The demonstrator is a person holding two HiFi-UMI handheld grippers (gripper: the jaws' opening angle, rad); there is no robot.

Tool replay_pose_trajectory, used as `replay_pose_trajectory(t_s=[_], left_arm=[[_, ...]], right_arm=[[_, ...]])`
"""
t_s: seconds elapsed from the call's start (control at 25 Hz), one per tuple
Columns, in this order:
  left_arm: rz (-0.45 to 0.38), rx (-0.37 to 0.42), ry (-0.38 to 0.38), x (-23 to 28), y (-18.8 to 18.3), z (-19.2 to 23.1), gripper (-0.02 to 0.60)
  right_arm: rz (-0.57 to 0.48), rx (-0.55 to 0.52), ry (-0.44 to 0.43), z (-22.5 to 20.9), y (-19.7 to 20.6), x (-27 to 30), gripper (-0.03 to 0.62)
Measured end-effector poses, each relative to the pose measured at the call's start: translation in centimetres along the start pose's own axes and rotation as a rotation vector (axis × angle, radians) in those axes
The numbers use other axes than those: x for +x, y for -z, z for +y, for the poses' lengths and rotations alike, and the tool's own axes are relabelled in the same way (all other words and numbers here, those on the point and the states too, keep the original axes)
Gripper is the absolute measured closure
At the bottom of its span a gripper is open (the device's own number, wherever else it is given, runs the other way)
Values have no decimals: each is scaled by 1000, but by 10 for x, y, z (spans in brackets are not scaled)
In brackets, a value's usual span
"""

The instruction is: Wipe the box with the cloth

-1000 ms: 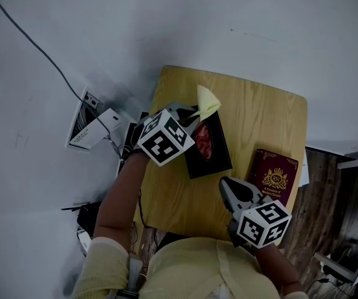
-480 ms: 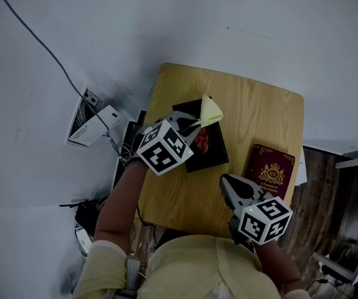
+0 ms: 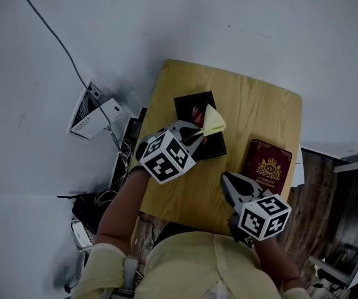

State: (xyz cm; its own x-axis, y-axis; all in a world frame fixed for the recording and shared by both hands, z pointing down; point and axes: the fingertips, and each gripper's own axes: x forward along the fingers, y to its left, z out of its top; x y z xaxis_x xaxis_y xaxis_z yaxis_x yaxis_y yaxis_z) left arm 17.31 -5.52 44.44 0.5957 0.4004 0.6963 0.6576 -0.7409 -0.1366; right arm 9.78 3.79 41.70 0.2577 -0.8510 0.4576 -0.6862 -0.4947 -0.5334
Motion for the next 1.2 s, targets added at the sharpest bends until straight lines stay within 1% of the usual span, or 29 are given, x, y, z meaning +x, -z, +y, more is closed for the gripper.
replay_pose_trajectory(t_s=[0.32,0.68,0.92,1.04,1.2], left_arm=[[-28,-48,-2,-8,3,-25,552],[-41,-66,-28,-15,6,-48,552],[-60,-97,-38,-19,8,-64,552],[-74,-117,-55,-21,11,-72,552],[-123,-158,-102,-28,7,-77,552]], right_arm=[[13,-3,-17,5,8,-7,563],[19,-14,-37,11,17,-13,563],[13,-19,-34,11,18,-20,563],[15,-27,-31,9,20,-23,563],[10,-33,-28,5,18,-27,565]])
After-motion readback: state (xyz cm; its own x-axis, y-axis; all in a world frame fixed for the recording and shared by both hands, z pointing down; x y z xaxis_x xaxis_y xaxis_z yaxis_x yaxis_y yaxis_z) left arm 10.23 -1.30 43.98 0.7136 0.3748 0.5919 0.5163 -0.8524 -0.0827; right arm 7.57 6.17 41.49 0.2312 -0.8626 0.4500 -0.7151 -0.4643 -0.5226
